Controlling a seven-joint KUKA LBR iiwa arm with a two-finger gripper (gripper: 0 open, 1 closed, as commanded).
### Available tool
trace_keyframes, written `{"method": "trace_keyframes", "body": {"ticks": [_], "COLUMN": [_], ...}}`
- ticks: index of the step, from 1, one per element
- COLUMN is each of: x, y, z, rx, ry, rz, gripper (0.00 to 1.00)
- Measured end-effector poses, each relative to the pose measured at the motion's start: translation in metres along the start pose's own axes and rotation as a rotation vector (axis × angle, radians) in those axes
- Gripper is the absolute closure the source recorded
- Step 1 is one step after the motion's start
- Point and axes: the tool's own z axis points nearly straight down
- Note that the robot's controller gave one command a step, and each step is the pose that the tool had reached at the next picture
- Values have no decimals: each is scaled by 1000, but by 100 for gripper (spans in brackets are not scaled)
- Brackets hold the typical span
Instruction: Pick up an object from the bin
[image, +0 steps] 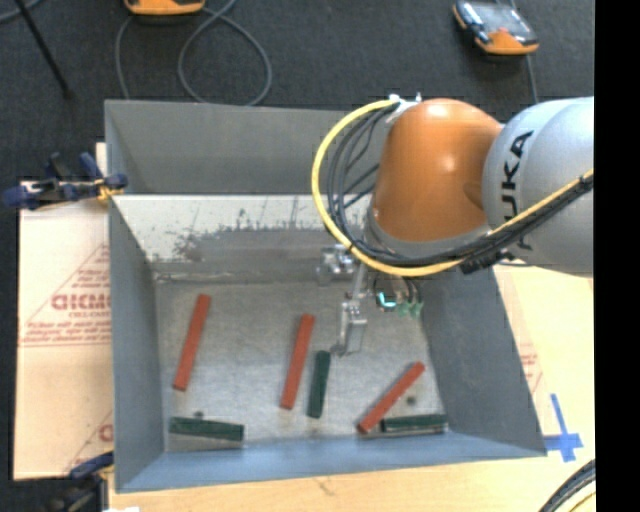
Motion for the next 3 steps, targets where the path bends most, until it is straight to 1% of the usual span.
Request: {"method": "trace_keyframes", "body": {"ticks": [1,2,3], "x": [33,32,47], "y": [-21,-21,15], "z": [164,162,112], "rx": [1,1,-1], "ry": [-15,-14,-12], "rz": [-462,-459,-437], "gripper": [0,100,100]}}
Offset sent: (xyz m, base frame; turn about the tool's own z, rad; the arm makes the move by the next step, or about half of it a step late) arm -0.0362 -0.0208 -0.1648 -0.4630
